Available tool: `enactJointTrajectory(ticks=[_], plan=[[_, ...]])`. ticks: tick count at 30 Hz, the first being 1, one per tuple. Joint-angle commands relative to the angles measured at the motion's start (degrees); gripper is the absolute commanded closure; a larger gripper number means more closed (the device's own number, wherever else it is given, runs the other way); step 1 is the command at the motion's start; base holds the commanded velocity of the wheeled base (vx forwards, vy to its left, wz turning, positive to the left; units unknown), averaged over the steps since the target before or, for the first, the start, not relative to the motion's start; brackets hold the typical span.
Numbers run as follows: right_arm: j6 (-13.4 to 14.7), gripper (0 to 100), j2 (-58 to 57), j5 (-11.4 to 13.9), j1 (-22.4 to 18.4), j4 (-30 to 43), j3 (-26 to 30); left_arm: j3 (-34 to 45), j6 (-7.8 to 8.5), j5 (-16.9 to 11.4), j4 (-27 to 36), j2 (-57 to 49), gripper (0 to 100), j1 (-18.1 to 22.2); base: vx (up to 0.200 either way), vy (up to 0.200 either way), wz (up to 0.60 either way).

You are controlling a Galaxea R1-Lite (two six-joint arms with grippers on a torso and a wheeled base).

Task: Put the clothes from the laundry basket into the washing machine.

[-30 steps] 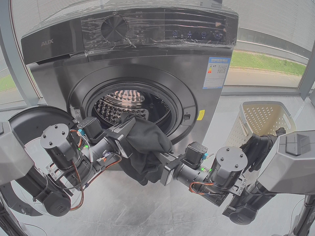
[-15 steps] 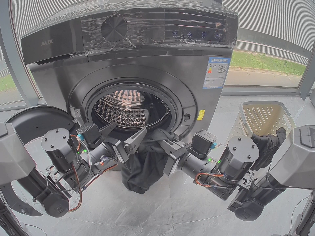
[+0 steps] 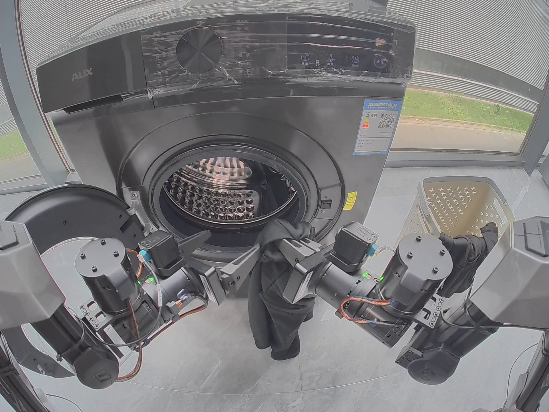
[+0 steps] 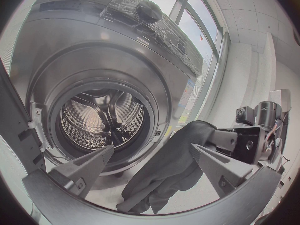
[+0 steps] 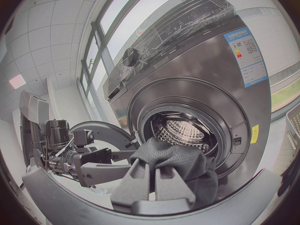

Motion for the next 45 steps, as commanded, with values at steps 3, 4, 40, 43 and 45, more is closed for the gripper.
enactJointTrajectory(ticks=[3, 4, 40, 43, 45], plan=[[0.1, 100, -0.4, 0.0, 0.1, 0.0, -0.4, 3.2, 0.40, -3.5, 0.0, 0.3, 0, -0.1, 0.000, 0.000, 0.00], [0.1, 100, -0.4, 0.0, 0.1, 0.0, -0.4, 3.4, 0.57, -3.6, 0.0, 0.3, 0, -0.1, 0.000, 0.000, 0.00], [0.2, 100, -1.3, 0.0, 2.4, 0.0, 0.6, -2.3, 3.91, -3.0, -0.1, 4.6, 0, 5.6, 0.000, 0.000, 0.00], [0.2, 100, -1.2, 0.0, 1.8, 0.0, 0.5, -1.8, 4.00, -3.1, -0.2, 4.4, 0, 5.9, 0.000, 0.000, 0.00], [0.1, 100, -1.2, 0.0, 1.5, 0.0, 0.4, -1.4, 4.00, -3.0, -0.2, 4.0, 0, 6.0, 0.000, 0.000, 0.00]])
